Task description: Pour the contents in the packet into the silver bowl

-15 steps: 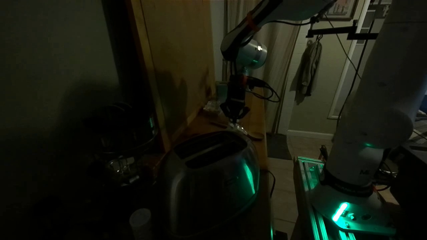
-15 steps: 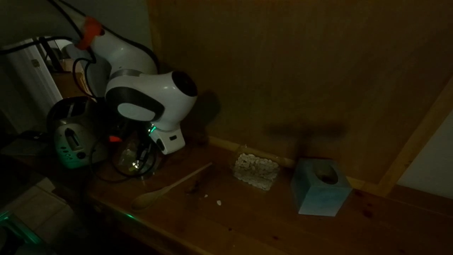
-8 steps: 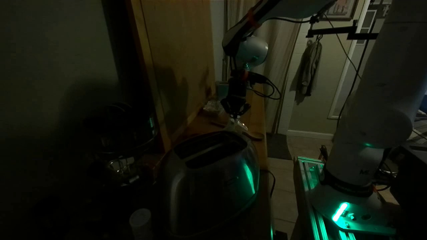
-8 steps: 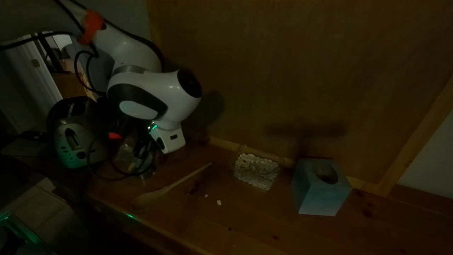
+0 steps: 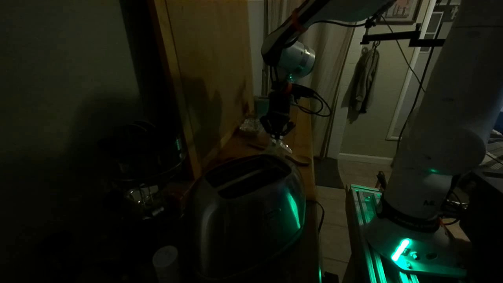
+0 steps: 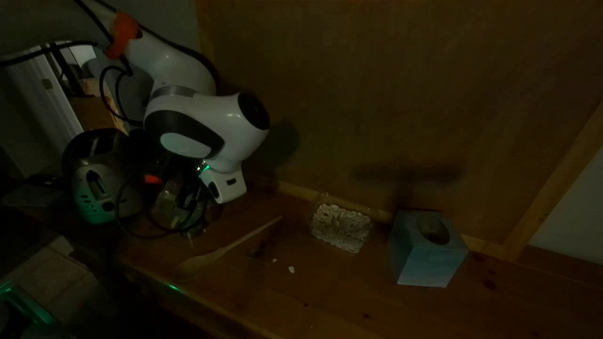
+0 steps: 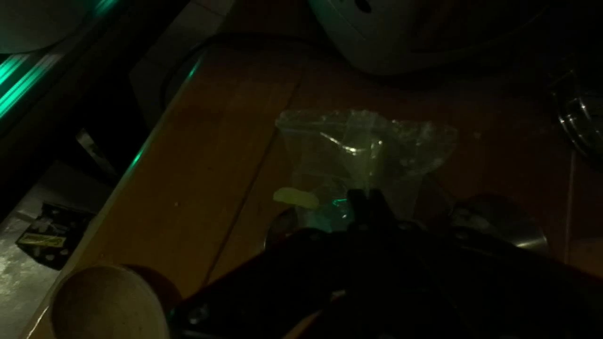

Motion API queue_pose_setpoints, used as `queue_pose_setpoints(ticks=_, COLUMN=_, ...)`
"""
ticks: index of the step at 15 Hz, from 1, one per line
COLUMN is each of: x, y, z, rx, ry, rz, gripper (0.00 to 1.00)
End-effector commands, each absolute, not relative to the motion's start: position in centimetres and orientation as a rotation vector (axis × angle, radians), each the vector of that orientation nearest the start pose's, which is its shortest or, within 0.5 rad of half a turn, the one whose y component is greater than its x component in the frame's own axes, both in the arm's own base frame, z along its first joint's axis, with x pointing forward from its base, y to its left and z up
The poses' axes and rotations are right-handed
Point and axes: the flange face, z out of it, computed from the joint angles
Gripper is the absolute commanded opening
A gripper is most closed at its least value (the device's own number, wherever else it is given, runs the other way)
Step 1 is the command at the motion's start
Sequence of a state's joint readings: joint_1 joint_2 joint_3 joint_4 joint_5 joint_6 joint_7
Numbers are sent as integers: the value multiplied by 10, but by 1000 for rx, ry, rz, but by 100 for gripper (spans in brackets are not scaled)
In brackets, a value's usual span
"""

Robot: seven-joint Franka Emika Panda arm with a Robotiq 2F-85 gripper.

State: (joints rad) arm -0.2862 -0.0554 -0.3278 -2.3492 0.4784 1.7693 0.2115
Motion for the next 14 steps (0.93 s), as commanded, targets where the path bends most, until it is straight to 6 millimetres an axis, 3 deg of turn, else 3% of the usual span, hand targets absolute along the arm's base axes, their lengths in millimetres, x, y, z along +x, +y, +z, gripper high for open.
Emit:
queue_pose_setpoints(ticks=1, x=384, y=-223, z=332, rx=-2179, ry=1265, rz=572, gripper=1)
queue_pose_setpoints(ticks=8, x=382, y=-233, z=335, rx=-2164, ry=1271, rz=548, gripper=1)
queue_pose_setpoints(ticks=14, x=382, y=-230, z=335, rx=-2166, ry=1224, rz=573, gripper=1)
